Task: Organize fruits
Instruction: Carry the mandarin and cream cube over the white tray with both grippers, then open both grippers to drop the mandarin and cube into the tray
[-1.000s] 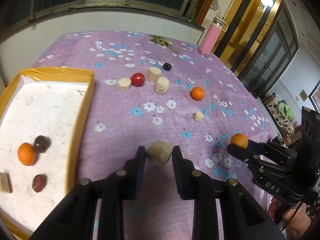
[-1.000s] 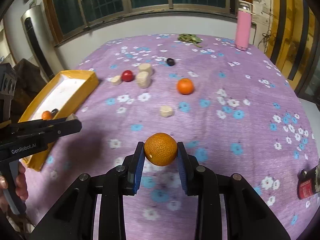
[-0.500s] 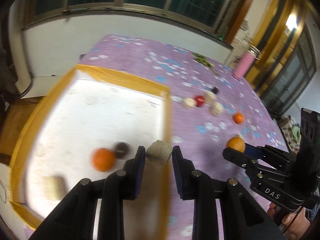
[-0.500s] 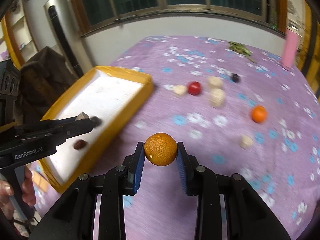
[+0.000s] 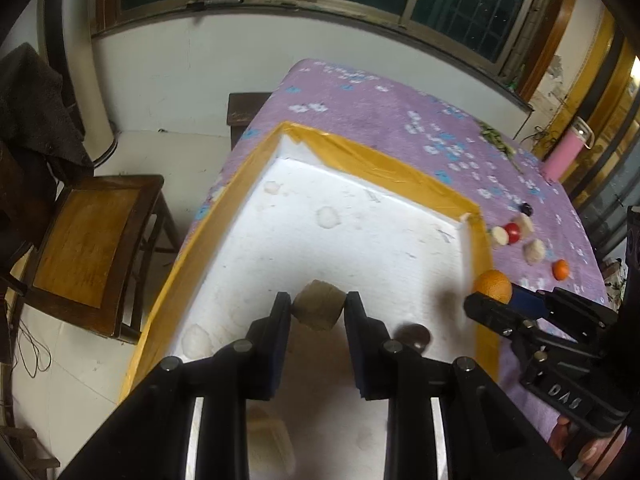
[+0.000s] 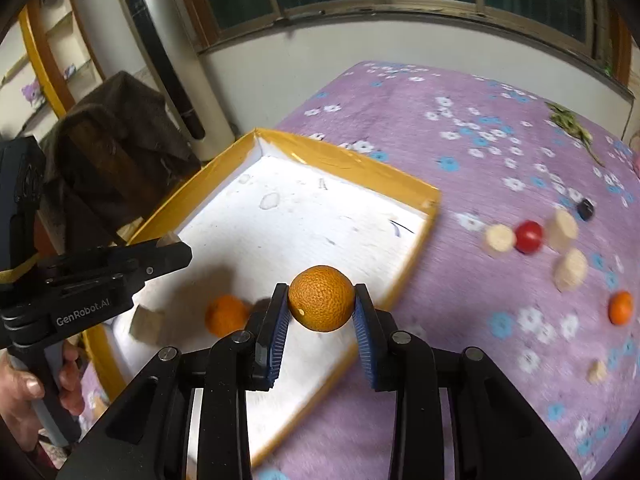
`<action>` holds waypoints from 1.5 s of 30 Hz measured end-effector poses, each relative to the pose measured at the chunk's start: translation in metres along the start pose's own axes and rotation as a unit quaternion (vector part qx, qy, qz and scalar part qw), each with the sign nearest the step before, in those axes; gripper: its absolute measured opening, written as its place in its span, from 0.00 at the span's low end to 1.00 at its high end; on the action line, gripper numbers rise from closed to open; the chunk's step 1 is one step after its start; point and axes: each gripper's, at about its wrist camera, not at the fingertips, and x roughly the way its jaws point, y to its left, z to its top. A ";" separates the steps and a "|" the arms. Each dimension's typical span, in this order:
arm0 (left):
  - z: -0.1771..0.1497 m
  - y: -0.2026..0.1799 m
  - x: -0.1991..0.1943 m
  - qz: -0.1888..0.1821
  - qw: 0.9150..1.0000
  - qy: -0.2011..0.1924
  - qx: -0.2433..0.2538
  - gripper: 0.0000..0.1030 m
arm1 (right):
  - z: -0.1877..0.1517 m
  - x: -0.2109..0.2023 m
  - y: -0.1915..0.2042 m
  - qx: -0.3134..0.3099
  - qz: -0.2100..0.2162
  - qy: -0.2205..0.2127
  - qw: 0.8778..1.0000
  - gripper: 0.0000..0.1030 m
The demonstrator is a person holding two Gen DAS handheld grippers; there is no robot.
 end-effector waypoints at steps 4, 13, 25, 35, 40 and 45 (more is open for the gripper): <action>0.002 0.007 0.012 0.005 1.000 0.012 -0.001 0.29 | 0.007 0.022 0.010 -0.010 -0.009 0.015 1.000 0.29; 0.005 0.016 0.030 0.009 0.999 0.032 -0.007 0.29 | 0.012 0.047 0.011 -0.016 -0.022 0.035 0.999 0.29; 0.005 0.014 0.031 0.033 0.999 0.028 0.001 0.56 | 0.009 0.059 0.012 -0.032 -0.043 0.047 0.997 0.30; -0.005 0.012 0.015 0.062 0.998 0.016 0.002 0.62 | 0.004 0.037 0.007 -0.021 -0.042 0.034 0.998 0.35; -0.019 0.004 -0.004 0.084 0.996 -0.007 0.008 0.73 | -0.005 0.010 -0.001 -0.001 -0.029 0.019 0.999 0.36; -0.035 -0.015 -0.028 0.093 0.995 -0.044 0.004 0.91 | -0.020 -0.021 -0.006 0.001 -0.040 -0.006 0.999 0.49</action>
